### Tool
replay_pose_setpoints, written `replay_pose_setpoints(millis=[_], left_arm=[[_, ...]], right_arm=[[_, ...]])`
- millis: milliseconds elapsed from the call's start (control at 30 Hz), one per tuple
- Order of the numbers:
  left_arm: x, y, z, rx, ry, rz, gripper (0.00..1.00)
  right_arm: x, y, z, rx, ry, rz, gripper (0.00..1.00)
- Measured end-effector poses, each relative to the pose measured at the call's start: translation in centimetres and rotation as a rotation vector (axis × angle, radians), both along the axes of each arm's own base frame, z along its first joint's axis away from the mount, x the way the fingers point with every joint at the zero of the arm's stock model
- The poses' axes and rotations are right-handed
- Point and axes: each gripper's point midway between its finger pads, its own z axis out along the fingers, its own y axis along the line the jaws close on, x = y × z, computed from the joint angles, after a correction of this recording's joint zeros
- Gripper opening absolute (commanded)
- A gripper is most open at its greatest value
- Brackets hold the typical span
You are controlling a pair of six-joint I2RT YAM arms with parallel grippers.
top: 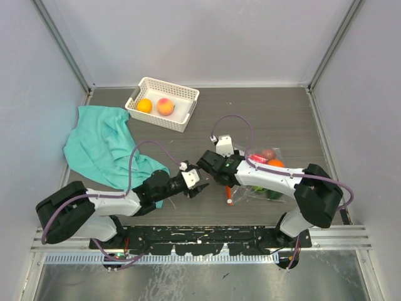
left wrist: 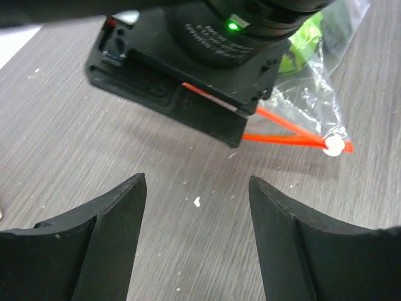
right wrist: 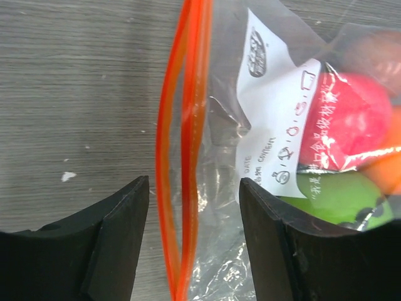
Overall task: Open the zip-top bag and remove the fake food
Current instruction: Pick up the fake fruit from the zipper food storage bag.
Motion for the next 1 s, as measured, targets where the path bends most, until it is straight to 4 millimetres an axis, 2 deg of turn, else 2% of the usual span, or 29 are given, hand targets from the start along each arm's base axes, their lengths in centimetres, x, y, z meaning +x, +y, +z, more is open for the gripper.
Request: replay_pose_setpoints(millis=[167,267,567,667,767,1000], left_arm=[[0.2,1.2,-0.2,0.05,-0.004,0.041,0.53],[0.2,1.7,0.2,0.052,-0.004,0.053,0.45],[-0.4,2.9,0.8,0.033,0.012,0.075,0.45],[-0.7,3.1,1.3,0.01,0.032,0.076,0.45],[-1.4,3.0,1.7,-0.021,0.072,0.058,0.45],[-3.3,1.8,2.2,-0.11,0.247,-0.005,0.48]], right_arm=[[-0.4,-1.2,0.0,-0.086,-0.024,-0.024,0.53],[-0.5,-1.7,0.2,-0.111,-0.036,-0.032,0.37],[-0.4,-2.6,0.5,-0.149,-0.056,-0.053,0.19],[-0.5,-2.8,0.8,-0.147,-0.063,-0.047,0.08],[-0.6,-2.8,2.0,-0.119,-0.081,-0.03,0.01],[-0.9,-2.7,6.4,0.028,-0.169,0.019,0.0]])
